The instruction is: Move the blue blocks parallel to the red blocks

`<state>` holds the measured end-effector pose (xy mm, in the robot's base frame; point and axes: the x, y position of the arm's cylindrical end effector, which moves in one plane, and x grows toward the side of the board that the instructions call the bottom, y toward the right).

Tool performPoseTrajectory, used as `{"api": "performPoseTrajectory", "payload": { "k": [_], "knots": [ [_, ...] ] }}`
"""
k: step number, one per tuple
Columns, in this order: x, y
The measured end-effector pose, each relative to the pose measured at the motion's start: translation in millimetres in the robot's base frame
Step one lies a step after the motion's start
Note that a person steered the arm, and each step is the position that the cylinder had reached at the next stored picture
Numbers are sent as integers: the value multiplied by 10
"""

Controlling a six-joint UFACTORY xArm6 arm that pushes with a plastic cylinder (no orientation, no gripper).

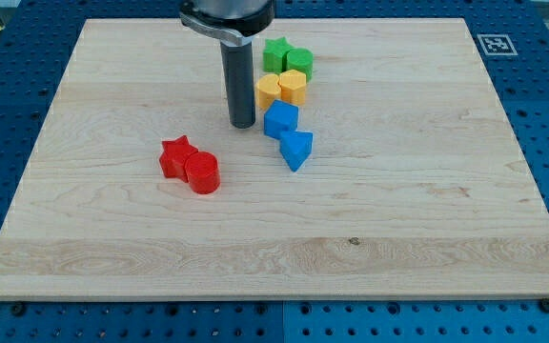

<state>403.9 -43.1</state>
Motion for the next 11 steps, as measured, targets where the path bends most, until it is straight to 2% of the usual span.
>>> {"api": "performPoseTrajectory", "payload": {
  "k": [8, 9, 11],
  "knots": [
    [147, 1046],
    [147, 472],
    [656, 380]
  ]
}}
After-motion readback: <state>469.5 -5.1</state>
